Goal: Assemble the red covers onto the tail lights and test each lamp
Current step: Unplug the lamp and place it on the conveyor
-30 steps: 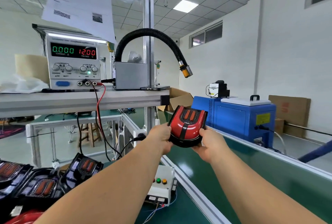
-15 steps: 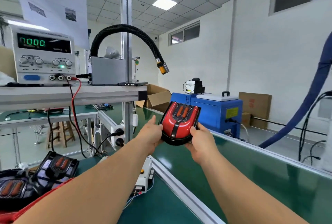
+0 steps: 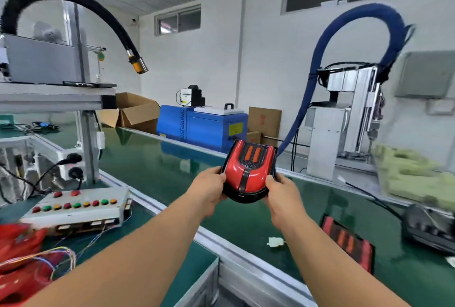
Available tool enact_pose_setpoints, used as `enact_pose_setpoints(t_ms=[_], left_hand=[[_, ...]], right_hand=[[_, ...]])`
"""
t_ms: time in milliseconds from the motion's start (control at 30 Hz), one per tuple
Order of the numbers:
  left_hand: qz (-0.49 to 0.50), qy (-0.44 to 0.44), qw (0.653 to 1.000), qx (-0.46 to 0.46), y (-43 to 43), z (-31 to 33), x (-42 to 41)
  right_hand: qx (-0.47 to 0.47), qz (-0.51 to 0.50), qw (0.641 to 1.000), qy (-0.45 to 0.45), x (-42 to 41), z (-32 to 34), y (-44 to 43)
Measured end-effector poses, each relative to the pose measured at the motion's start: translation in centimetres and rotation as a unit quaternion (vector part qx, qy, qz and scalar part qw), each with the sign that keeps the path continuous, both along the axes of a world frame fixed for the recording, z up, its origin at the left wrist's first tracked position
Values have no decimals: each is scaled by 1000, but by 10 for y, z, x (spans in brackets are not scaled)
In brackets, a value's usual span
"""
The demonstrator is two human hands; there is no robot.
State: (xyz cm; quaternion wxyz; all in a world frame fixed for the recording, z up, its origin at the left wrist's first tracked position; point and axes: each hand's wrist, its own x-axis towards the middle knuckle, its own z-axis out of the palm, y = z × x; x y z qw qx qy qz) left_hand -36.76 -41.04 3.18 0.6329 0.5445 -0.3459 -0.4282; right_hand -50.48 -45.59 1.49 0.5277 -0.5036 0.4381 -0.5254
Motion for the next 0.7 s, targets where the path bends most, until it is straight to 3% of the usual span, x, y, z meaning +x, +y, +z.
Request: enact_pose_setpoints(t_ms=[200,500,700], left_hand=[[-107,2,994,-14,-3,-28,-91],[-209,-85,973,53,5,-80,-205],[-194,-238,949,70,21,-91,-234]], right_hand=[[1,-92,996,15,-107,-28,23],[59,-173,983,28,-233,-76,61],[87,-232,962,111,-258,-91,78]])
